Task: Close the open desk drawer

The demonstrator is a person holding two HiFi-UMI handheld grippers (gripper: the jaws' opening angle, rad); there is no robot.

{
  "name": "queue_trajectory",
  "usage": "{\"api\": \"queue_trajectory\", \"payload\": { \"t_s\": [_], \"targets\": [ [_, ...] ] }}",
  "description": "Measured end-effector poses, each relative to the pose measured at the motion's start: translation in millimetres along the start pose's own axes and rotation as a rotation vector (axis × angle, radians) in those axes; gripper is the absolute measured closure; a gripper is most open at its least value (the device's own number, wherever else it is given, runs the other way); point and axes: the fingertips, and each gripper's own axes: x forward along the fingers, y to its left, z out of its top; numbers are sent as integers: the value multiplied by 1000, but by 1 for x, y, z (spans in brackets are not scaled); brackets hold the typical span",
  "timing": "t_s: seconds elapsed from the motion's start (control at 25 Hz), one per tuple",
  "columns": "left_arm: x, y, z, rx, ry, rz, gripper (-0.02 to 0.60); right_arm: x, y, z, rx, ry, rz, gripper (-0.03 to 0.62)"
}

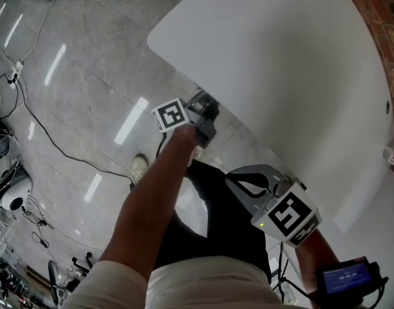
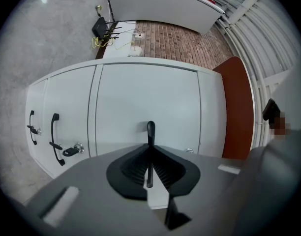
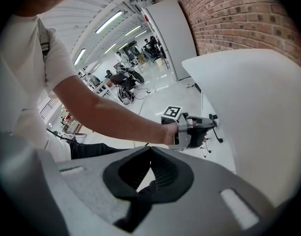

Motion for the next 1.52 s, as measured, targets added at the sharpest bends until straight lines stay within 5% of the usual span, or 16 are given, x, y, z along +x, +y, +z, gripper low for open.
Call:
{"api": "queue_trajectory", "payload": {
  "t_s": [0.32,0.68,0.88,1.0,1.2,1.36,1.52],
  "targets": [
    [-2,11,-6,79,35,123,523,-7,-9,-4,4,13,-38,591],
    [-69,-32,-21,63,118,135,519,-11,27,19,32,-5,-85,591],
    [-128,-94,-16,86,172,121,537,-8,62,48,48,-43,-126,591],
    [-170,-137,-23,38,203,148,556,-14,88,61,47,-64,-158,591],
    [-247,-245,-27,196,357,84,578,-27,158,97,54,-117,-197,591],
    [-268,-297,-28,320,387,63,578,-25,168,99,44,-150,-209,591],
    [-307,-350,-32,317,448,46,578,-29,201,126,22,-181,-232,591]
  ]
}}
